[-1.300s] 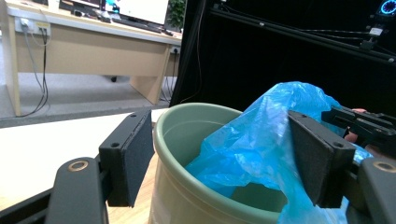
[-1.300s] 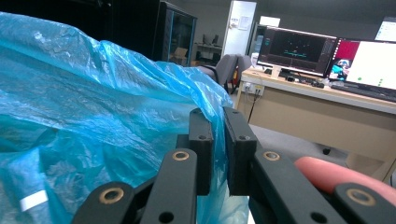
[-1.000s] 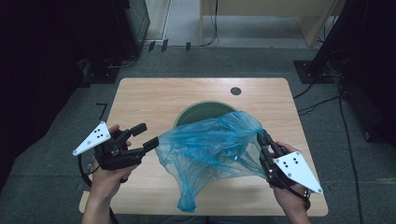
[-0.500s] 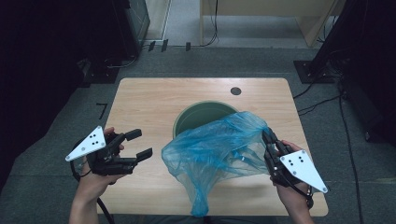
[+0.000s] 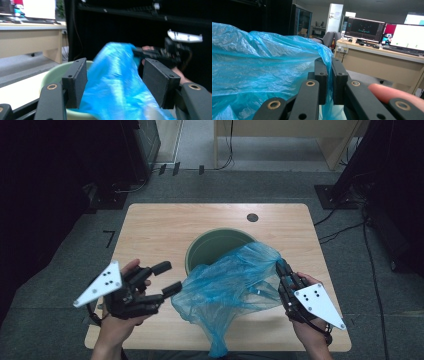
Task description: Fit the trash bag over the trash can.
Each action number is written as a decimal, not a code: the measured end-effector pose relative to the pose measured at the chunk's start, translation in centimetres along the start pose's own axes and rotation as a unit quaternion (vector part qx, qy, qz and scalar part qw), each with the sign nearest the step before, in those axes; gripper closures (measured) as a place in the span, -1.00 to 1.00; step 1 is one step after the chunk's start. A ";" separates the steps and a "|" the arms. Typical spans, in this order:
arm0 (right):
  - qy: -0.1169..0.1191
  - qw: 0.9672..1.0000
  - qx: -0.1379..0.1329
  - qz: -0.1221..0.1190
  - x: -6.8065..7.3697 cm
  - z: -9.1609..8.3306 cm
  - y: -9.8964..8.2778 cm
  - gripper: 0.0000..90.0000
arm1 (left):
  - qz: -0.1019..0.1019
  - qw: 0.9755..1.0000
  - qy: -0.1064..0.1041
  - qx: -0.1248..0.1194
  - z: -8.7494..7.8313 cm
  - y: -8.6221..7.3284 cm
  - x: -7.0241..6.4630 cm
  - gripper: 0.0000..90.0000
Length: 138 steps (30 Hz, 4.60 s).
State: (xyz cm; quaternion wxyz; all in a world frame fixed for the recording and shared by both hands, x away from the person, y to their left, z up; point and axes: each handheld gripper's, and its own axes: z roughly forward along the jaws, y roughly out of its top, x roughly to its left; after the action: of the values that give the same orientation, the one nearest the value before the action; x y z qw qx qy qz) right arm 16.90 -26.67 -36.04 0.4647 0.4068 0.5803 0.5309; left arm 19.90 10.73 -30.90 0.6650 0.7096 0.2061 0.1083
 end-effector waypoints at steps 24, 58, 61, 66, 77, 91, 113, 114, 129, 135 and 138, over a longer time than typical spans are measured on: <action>-0.001 0.998 0.058 -0.029 -0.1 4.4 -2.9 0.93 | -0.082 0.987 0.134 0.042 4.2 -5.5 8.5 0.90; 0.065 0.983 0.164 0.052 -2.5 11.6 -6.8 1.00 | -0.169 0.971 0.151 0.072 10.1 -9.2 13.0 1.00; 0.065 0.983 0.164 0.058 -2.6 11.7 -6.8 1.00 | -0.176 0.970 0.149 0.080 10.7 -9.6 13.2 1.00; 0.053 0.984 0.166 0.049 -2.5 11.5 -6.6 1.00 | -0.193 0.966 0.145 0.088 11.4 -10.1 13.6 1.00; 0.039 0.985 0.169 0.020 -2.2 11.3 -6.6 1.00 | -0.215 0.955 0.157 0.130 12.5 -12.6 14.3 1.00; 0.014 0.976 0.214 0.049 -3.9 10.4 -10.7 0.97 | -0.224 0.954 0.175 0.095 8.8 -14.0 14.5 0.79; 0.042 0.993 0.081 0.073 -4.1 3.7 -3.9 0.08 | -0.173 0.963 0.202 -0.047 2.5 -8.1 10.6 -0.17; 0.045 0.993 0.080 0.068 -3.9 3.5 -3.8 0.08 | -0.168 0.965 0.196 -0.053 2.3 -7.6 10.2 -0.17; 0.016 0.992 0.110 0.067 -3.7 3.8 -5.6 0.09 | -0.102 0.982 0.149 -0.048 4.4 -4.0 3.5 -0.43; 0.012 0.990 0.128 0.059 -3.8 4.2 -6.5 0.04 | -0.078 0.990 0.120 0.002 5.5 -5.3 3.2 0.54; 0.009 0.987 0.147 0.064 -3.8 4.6 -7.4 0.04 | -0.074 0.991 0.109 0.009 5.1 -5.7 3.3 0.96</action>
State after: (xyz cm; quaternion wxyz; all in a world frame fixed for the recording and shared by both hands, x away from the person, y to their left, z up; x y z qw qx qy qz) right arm 22.47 -30.05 -43.00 0.3596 0.5020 0.6289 0.4724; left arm 24.19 7.75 -37.43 0.6383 0.6825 0.3301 0.1333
